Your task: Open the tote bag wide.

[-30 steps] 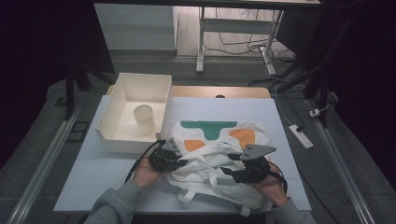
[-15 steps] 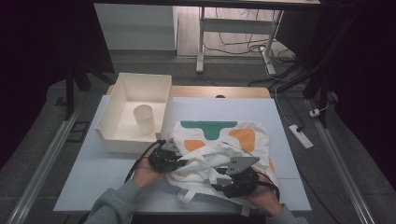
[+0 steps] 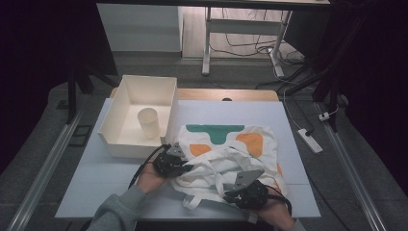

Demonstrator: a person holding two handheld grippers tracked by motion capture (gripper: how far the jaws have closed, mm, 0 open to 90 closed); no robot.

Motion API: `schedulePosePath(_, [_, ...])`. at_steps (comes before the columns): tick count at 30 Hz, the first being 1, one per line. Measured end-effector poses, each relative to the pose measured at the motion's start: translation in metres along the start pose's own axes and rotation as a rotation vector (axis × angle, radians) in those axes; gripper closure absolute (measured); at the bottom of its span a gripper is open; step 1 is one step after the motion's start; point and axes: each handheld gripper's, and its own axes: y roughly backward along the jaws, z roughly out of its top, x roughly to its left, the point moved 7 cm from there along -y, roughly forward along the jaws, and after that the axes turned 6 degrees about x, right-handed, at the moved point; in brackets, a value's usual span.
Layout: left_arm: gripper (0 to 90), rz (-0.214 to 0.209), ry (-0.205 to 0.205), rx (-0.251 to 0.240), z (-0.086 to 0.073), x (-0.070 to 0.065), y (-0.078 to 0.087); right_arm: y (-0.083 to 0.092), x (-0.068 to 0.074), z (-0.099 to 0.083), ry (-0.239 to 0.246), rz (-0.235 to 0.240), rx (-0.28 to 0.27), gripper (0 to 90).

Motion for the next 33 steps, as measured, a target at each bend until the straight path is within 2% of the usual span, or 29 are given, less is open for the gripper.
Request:
schedulePosePath(3, [80.7,0.002,0.0,-0.001,0.0,0.0,0.0,0.0,-0.001,0.0,0.017,-0.012,0.002,88.4])
schedulePosePath(7, [80.7,0.007,-0.005,0.0,0.0,0.0,0.001,0.009,-0.003,0.004,0.038,-0.052,-0.035,88.6])
schedulePosePath(11, [81.0,0.012,-0.003,-0.007,0.001,0.0,0.001,0.02,-0.013,0.009,0.024,-0.097,-0.099,88.7])
schedulePosePath(14, [81.5,0.011,-0.003,-0.008,0.001,0.0,0.0,0.027,-0.024,0.014,-0.004,-0.132,-0.155,88.7])
schedulePosePath(17, [81.8,0.009,-0.001,-0.011,0.001,0.0,0.0,0.029,-0.028,0.017,-0.003,-0.138,-0.167,88.7])
schedulePosePath(18, [82.1,0.009,-0.002,-0.01,0.001,0.0,0.0,0.029,-0.035,0.02,-0.012,-0.147,-0.177,88.7])
schedulePosePath(20, [82.2,0.009,-0.005,-0.011,0.002,-0.001,0.0,0.03,-0.038,0.022,-0.021,-0.148,-0.185,88.7])
schedulePosePath(21, [82.5,0.008,-0.006,-0.01,0.002,-0.001,0.0,0.032,-0.046,0.026,-0.03,-0.162,-0.204,88.7])
schedulePosePath(22, [82.5,0.008,-0.007,-0.011,0.001,-0.001,0.0,0.032,-0.046,0.026,-0.03,-0.162,-0.204,88.7])
schedulePosePath(25, [82.8,0.007,-0.009,-0.012,0.002,-0.001,0.0,0.035,-0.058,0.029,-0.034,-0.174,-0.213,88.7])
schedulePosePath(33, [83.1,0.006,-0.009,-0.015,0.002,-0.001,0.0,0.038,-0.087,0.03,-0.085,-0.204,-0.25,88.7])
